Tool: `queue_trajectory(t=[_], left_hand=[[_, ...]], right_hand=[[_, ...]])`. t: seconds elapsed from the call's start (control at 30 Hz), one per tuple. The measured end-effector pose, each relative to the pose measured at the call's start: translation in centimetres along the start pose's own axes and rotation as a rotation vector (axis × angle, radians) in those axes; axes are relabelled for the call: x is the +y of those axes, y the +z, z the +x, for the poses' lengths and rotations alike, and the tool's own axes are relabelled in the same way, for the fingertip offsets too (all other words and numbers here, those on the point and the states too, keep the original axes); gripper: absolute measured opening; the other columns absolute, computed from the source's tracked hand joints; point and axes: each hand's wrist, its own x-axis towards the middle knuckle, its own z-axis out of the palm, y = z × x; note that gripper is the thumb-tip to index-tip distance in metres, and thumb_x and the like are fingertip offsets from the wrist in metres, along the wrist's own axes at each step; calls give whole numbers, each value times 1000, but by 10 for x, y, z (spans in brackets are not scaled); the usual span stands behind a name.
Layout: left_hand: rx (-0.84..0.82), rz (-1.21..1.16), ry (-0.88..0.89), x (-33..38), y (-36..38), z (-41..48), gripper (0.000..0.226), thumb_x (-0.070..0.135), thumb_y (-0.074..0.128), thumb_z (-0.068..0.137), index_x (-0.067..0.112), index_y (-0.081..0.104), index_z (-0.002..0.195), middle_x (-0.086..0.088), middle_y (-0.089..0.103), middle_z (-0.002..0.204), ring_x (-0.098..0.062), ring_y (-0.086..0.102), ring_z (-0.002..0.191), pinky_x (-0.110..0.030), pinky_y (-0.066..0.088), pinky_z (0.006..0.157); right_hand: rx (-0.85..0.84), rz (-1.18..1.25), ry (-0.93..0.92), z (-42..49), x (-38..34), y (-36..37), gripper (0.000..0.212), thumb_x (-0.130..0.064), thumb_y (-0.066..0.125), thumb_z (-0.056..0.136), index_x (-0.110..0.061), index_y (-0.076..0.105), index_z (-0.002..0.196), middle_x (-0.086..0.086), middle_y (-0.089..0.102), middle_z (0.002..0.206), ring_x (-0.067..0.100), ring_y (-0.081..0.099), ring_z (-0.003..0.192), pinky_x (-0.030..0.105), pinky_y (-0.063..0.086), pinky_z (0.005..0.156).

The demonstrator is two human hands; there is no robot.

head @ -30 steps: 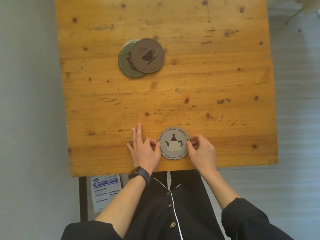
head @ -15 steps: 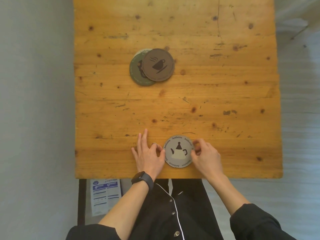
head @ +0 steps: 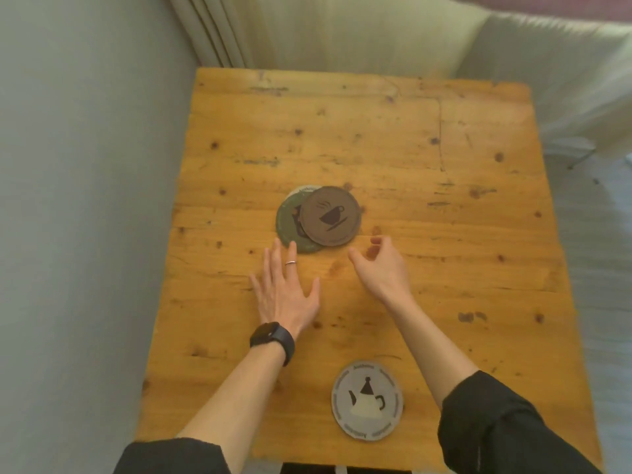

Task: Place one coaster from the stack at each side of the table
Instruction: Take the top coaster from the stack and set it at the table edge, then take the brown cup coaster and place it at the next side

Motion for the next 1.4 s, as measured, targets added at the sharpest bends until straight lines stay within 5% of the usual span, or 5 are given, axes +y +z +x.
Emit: queue_trajectory(t=[0.2, 0.63, 0.83, 1.03, 1.4], left_hand=[[-139, 119, 38, -23, 5, 29, 85, 79, 13, 85, 39, -32, 145, 11, -45, 151, -18, -36, 143, -70, -9, 111], [-260, 179, 32, -20, 0, 32, 85, 80, 10, 84, 39, -37, 141, 8, -49, 148, -20, -38, 141, -70, -11, 111], [-182, -116, -77, 15, -31, 7, 64, 46, 46, 94, 25, 23, 151, -11, 15, 162, -34, 21, 146, -52, 29, 115], [-676, -837, -221, 105, -46, -92, 53, 61, 43, 94, 20, 53, 127, -3, 61, 126, -21, 67, 98, -42, 54, 83], [-736, -748, -82, 266, 28, -200, 23, 19, 69, 90, 11, 64, 112, -8, 70, 84, -8, 67, 57, -16, 47, 49]], right_hand=[[114, -157, 77, 32, -30, 23, 87, -66, 61, 82, -21, 29, 149, 10, 34, 149, 36, 44, 132, 47, 44, 96], [118, 218, 86, 31, -29, 13, 16, -22, 62, 92, -20, 46, 97, -2, 61, 94, 28, 63, 92, 39, 48, 73], [-34, 723, 268, -59, 34, -45, 31, -9, 61, 97, -25, 50, 122, 9, 71, 109, 23, 72, 94, 32, 60, 68], [23, 913, 427, -156, 107, -114, 33, -2, 63, 95, -20, 52, 119, 15, 72, 108, 36, 72, 98, 37, 59, 69], [11, 697, 351, -183, 285, -261, 17, -13, 68, 93, -15, 59, 108, 11, 75, 98, 23, 74, 84, 33, 59, 62]])
